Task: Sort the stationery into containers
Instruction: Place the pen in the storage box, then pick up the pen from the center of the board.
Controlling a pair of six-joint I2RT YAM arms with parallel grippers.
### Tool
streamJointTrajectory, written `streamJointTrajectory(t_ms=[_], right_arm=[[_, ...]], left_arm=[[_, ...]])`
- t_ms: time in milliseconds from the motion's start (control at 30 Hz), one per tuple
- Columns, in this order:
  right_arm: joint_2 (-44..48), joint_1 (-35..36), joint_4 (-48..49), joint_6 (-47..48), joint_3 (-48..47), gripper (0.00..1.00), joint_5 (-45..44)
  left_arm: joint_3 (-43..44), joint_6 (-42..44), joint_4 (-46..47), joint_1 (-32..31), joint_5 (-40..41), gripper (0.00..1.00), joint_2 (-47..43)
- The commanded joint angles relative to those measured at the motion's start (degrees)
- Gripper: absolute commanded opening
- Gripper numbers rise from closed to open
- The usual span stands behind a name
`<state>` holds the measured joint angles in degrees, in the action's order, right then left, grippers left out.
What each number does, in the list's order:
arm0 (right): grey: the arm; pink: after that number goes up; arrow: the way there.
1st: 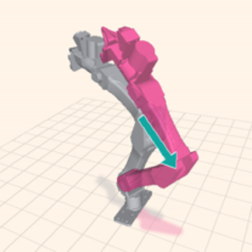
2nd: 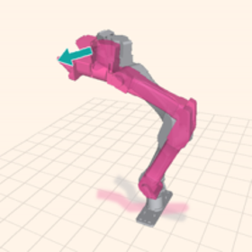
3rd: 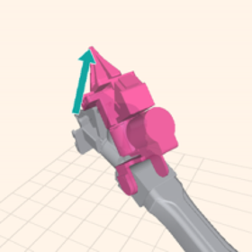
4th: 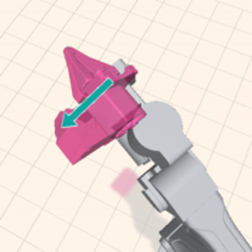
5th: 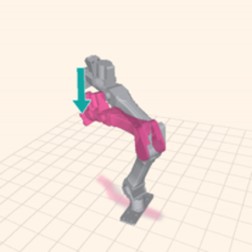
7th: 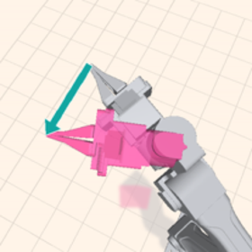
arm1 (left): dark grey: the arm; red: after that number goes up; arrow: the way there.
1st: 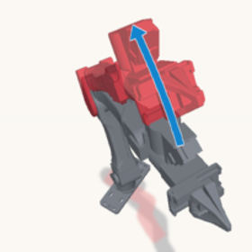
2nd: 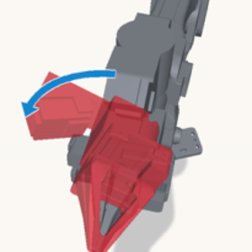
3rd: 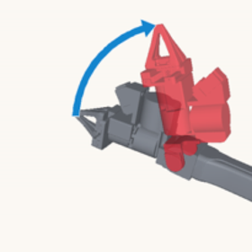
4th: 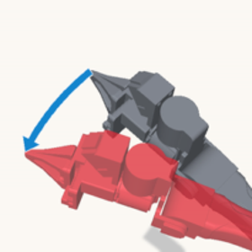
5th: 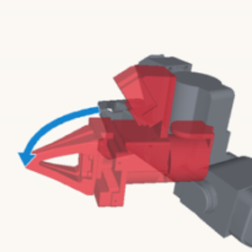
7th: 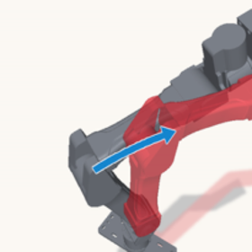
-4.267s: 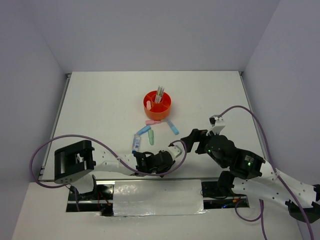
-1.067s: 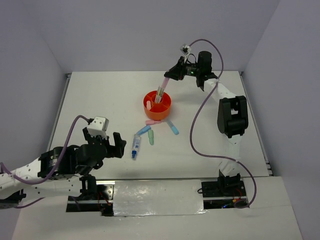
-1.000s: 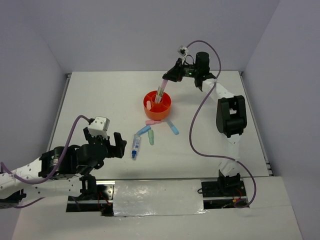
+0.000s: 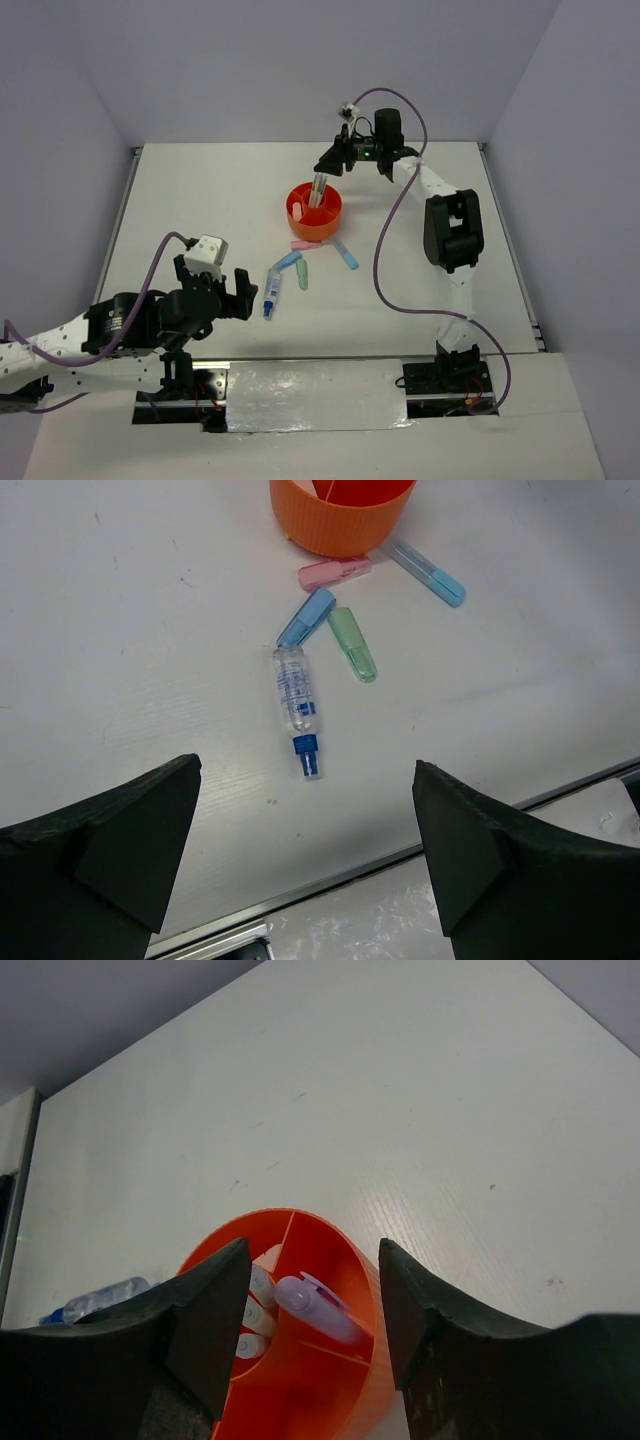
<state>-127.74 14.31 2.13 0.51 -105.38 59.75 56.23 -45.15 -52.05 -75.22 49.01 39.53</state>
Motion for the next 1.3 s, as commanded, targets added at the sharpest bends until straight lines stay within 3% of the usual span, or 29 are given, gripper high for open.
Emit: streamJointTrajectory(t_ms=[0, 100, 233, 267, 333, 367, 400, 533, 633, 667, 800, 1000, 1033, 1267], right_arm=[[3.37, 0.46, 0.16, 0.37, -1.32, 0.61, -0.42], [5.65, 0.20, 0.59, -0.34, 0.26, 0.62, -0.42], [15.47, -0.59, 9.28, -6.66, 8.26, 0.63, -1.12], [17.42, -0.68, 11.47, -7.80, 15.31, 0.64, -4.52], [23.73, -0.77, 11.76, -7.90, 19.84, 0.67, -7.35], [25.77, -0.68, 12.54, -8.85, 25.00, 0.94, -10.32], [27.96, -0.68, 12.81, -9.39, 27.92, 1.00, -11.83], [40.54, 0.89, 14.57, -10.71, 46.27, 1.00, -24.91], [44.50, 2.30, 8.37, -9.57, 51.75, 1.00, -35.98], [45.29, 4.57, 5.89, -9.31, 52.38, 0.99, -42.72], [45.83, 12.31, -1.78, -7.72, 55.98, 0.94, -56.39], [43.46, 14.26, -2.65, -9.39, 58.98, 0.80, -59.03], [42.76, 14.35, -3.01, -9.39, 58.80, 0.74, -59.04], [37.05, 18.21, -4.59, -9.13, 57.92, 0.61, -62.03]], left_arm=[[-0.24, 0.50, 1.60, -0.45, 0.29, 0.99, -0.94], [-0.42, 0.58, 1.69, -0.54, 0.29, 0.99, -1.03], [-0.24, -0.38, 1.08, -0.54, 0.47, 0.99, -0.68], [-0.15, -0.47, 0.90, -0.54, 0.56, 0.99, -0.59], [-0.24, -0.82, 0.72, -0.63, 0.56, 0.99, -0.50], [-0.24, -0.91, 0.81, -0.72, 0.47, 0.99, -0.50], [-0.33, -1.00, 0.81, -0.72, 0.47, 0.99, -0.42], [-0.68, -1.26, 1.51, -0.80, -0.14, 0.99, -0.68], [-1.47, -1.26, 2.30, -0.98, -1.28, 0.99, -1.21], [-1.56, -1.35, 2.57, -1.07, -1.55, 0.99, -1.21], [-1.73, -1.26, 2.83, -1.07, -1.64, 0.99, -1.21], [-2.35, -0.56, 3.98, -1.07, -4.10, 0.99, -0.68], [-2.44, -0.64, 4.06, -1.16, -4.36, 0.99, -0.68], [-2.96, -0.65, 4.41, -1.24, -4.98, 0.99, -1.47]])
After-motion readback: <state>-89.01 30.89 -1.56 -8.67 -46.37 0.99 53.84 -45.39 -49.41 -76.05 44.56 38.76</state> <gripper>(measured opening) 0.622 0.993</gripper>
